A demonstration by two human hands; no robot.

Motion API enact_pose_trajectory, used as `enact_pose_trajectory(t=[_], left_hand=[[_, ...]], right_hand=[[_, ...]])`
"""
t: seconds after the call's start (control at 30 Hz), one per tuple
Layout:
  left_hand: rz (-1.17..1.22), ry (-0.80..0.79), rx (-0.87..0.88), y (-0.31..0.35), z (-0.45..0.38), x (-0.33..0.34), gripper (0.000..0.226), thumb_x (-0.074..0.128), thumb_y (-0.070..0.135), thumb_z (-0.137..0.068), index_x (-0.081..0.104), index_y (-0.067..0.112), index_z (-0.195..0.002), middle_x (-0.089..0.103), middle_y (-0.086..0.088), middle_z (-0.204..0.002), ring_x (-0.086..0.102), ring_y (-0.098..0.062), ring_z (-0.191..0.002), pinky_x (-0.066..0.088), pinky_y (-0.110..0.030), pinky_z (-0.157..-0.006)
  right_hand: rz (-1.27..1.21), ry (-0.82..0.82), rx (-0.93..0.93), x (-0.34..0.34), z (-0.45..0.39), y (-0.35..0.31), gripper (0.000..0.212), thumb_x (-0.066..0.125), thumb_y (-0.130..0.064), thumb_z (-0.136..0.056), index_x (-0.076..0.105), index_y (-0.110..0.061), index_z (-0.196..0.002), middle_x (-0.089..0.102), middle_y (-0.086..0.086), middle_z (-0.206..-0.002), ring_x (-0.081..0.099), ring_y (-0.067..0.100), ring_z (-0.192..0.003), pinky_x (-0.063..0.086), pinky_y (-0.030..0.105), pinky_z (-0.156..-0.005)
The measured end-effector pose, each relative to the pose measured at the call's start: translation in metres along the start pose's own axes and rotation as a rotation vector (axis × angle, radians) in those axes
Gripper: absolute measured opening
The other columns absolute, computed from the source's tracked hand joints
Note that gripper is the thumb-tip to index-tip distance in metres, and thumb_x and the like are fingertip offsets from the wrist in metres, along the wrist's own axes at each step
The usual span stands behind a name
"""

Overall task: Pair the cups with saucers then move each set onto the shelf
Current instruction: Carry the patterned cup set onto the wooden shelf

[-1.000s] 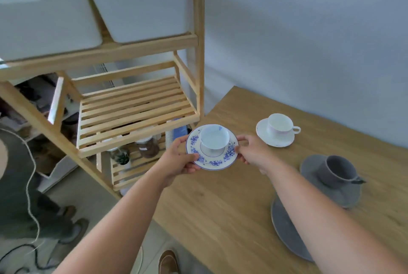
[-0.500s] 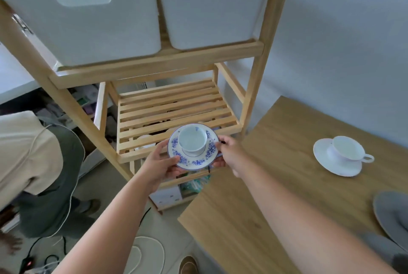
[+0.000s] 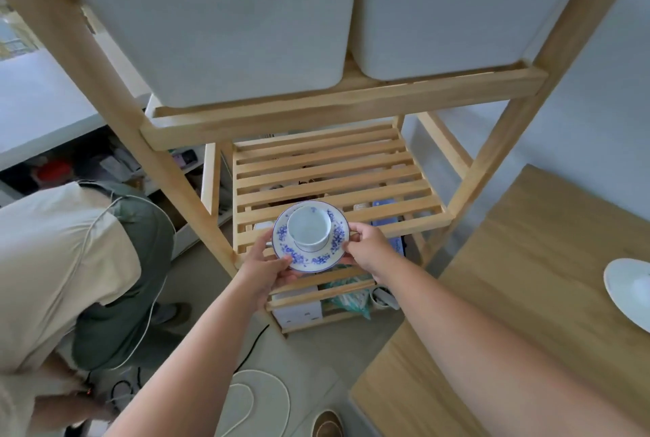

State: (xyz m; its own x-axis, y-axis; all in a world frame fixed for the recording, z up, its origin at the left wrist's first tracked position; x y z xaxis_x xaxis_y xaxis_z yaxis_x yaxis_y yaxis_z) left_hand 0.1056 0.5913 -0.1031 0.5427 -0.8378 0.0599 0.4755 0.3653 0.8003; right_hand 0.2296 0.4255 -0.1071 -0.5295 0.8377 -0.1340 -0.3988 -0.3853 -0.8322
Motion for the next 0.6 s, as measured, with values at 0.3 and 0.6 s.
enact_pose_trajectory(t=[0.3, 0.6], left_hand=[[-0.159, 0.124, 0.048, 0.007, -0.029, -0.023, 0.059, 0.058, -0.003, -0.095, 0.043, 0.024, -0.144, 0.072, -0.014, -0.096, 0.07, -0.013, -0.056, 0.056, -0.021, -0.05], [-0.762, 0.307, 0.318, 0.013, -0.044, -0.041, 0.049, 0.063, 0.04, -0.092, 0.053, 0.024, -0.137, 0.061, 0.0, -0.107, 0.066, -0.017, -0.089, 0.057, -0.036, -0.083]], right_hand=[[0.108, -0.001, -0.027, 0.027, -0.036, -0.002, 0.035, 0.058, -0.003, -0.091, 0.062, -0.019, -0.122, 0.069, 0.002, -0.105, 0.069, 0.017, -0.091, 0.061, 0.034, -0.081], [0.827, 0.056, -0.216, 0.027, -0.042, -0.011, 0.101, 0.079, -0.06, -0.062, 0.033, -0.029, -0.146, 0.032, -0.002, -0.144, 0.028, 0.023, -0.135, 0.027, 0.041, -0.11]])
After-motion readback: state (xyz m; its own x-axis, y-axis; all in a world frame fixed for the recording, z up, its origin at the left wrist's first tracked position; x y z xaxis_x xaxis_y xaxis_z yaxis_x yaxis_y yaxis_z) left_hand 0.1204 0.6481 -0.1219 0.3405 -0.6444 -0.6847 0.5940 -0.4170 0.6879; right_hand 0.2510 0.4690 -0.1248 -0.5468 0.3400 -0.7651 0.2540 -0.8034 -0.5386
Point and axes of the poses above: each hand's wrist, its own z-axis away from the middle knuckle, its own x-axis out of the palm, y = z × x, the point moved 6 cm from there along -z, towards the middle knuckle
